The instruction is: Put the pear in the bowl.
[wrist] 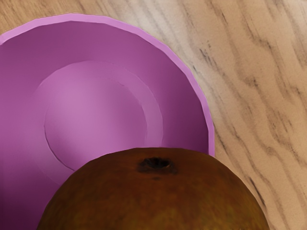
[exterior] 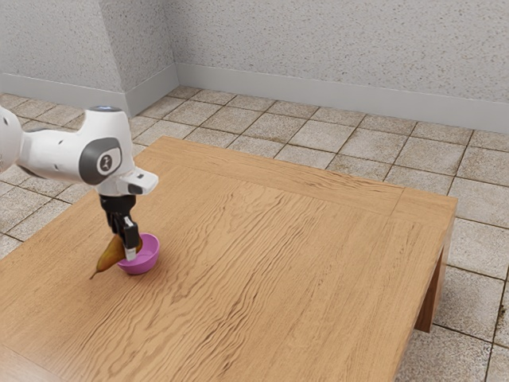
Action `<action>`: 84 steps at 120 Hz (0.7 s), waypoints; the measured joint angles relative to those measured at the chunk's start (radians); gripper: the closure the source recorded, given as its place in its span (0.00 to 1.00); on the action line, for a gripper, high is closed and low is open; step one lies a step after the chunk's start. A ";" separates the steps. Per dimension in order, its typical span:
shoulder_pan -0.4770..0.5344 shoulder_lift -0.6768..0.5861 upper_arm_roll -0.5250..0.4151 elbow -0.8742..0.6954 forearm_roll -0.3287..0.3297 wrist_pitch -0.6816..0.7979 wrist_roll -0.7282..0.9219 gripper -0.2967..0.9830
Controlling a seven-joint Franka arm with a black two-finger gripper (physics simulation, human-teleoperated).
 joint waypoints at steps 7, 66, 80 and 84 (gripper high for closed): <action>-0.002 0.016 0.000 0.022 0.000 -0.002 0.000 0.48; 0.002 0.060 0.001 0.068 -0.005 -0.012 0.009 0.31; -0.001 0.040 -0.005 0.089 -0.006 -0.011 0.008 0.28; -0.003 0.022 -0.009 0.091 -0.007 -0.013 0.004 0.27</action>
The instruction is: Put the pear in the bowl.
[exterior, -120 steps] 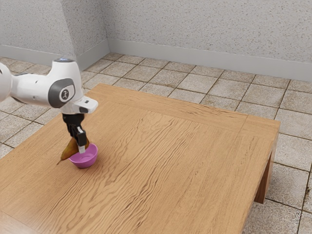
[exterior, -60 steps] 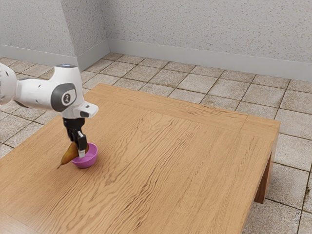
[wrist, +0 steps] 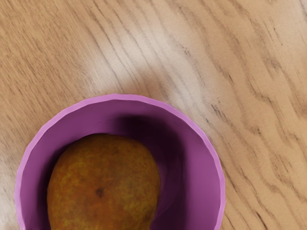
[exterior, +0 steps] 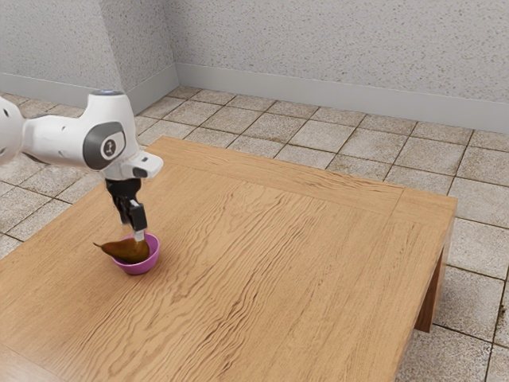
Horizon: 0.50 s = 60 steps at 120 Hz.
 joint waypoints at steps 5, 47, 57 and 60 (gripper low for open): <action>0.001 -0.030 -0.019 0.001 -0.001 -0.003 -0.007 0.26; -0.234 -0.187 0.053 0.364 -0.042 -0.271 -0.233 0.24; -0.339 -0.239 0.139 0.376 -0.045 -0.345 -0.286 0.24; -0.354 -0.251 0.149 0.376 -0.045 -0.364 -0.301 0.24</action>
